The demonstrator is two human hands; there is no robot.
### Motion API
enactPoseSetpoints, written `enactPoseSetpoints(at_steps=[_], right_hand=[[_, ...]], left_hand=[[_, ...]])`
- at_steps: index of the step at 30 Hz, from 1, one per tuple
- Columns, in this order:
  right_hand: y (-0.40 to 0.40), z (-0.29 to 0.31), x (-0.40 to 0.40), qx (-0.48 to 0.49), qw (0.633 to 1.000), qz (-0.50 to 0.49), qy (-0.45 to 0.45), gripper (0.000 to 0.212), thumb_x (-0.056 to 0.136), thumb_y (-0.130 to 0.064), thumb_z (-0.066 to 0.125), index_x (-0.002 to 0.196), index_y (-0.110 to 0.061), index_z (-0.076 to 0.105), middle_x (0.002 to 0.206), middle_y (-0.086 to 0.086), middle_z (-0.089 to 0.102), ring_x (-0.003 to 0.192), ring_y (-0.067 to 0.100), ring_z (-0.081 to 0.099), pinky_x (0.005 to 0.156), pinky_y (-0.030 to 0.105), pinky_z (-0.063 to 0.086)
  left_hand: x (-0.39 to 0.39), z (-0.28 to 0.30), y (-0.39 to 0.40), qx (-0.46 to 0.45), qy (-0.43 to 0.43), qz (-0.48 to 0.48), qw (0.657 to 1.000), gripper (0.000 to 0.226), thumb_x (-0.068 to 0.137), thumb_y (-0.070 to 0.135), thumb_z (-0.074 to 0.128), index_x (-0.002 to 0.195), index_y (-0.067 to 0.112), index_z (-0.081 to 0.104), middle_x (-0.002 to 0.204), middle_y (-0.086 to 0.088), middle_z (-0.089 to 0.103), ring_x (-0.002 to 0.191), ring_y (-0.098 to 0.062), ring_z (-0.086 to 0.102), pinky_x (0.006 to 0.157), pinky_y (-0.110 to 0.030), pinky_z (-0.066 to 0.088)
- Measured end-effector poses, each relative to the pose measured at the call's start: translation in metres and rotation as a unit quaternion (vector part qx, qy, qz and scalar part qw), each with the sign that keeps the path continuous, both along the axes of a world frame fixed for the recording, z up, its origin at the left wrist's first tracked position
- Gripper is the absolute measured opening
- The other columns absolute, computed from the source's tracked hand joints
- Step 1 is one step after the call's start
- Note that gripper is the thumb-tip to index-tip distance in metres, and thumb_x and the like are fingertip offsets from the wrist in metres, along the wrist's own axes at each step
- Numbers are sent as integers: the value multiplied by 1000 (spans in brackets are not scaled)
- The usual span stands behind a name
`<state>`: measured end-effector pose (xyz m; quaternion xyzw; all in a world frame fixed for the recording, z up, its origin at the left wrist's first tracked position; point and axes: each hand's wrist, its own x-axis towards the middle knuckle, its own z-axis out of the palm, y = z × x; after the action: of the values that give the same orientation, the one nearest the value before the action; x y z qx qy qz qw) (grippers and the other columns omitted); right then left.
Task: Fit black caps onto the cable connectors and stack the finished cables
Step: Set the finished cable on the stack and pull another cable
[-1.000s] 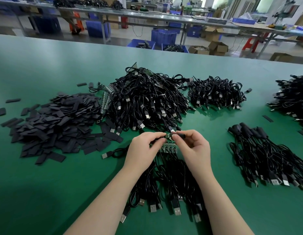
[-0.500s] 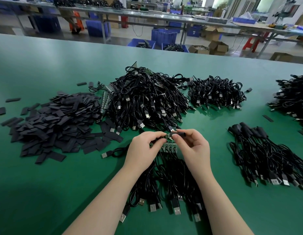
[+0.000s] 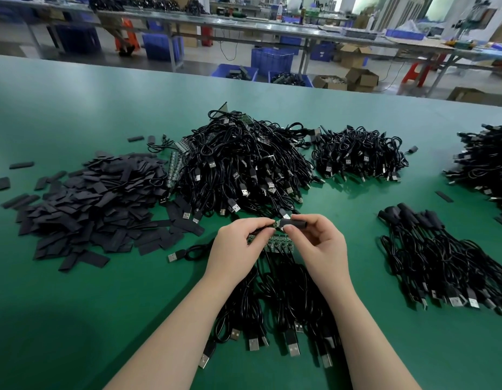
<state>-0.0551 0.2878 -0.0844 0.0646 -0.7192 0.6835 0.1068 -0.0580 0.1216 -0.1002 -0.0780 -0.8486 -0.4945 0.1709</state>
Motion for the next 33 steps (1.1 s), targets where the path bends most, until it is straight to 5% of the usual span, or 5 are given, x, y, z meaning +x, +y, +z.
enactPoseSetpoints(at_steps=[11,27,33], right_hand=[[0,1,-1,-13,1000,-13,-6,13,83,-6,76,91,-16,73,87,-7,77,82,7,73,72,13,53],[9,3,-3,-21,997,50,-53,20,89,-10,72,90,-29,76,91,0,77,86,12,72,79,21,56],[6,5,-2,1,999,33,-21,15,85,-6,75,93,-19,74,89,-2,77,83,9,73,74,15,53]], left_hand=[[2,3,1,14,-13,-26,999,19,89,31,68,106,37,73,103,22,69,102,5,61,89,-27,53],[1,4,1,6,-3,-31,999,21,91,27,67,109,35,73,101,24,69,101,5,61,89,-25,52],[2,4,0,-5,7,-28,1000,22,90,25,68,108,36,74,101,23,69,102,5,60,88,-22,51]])
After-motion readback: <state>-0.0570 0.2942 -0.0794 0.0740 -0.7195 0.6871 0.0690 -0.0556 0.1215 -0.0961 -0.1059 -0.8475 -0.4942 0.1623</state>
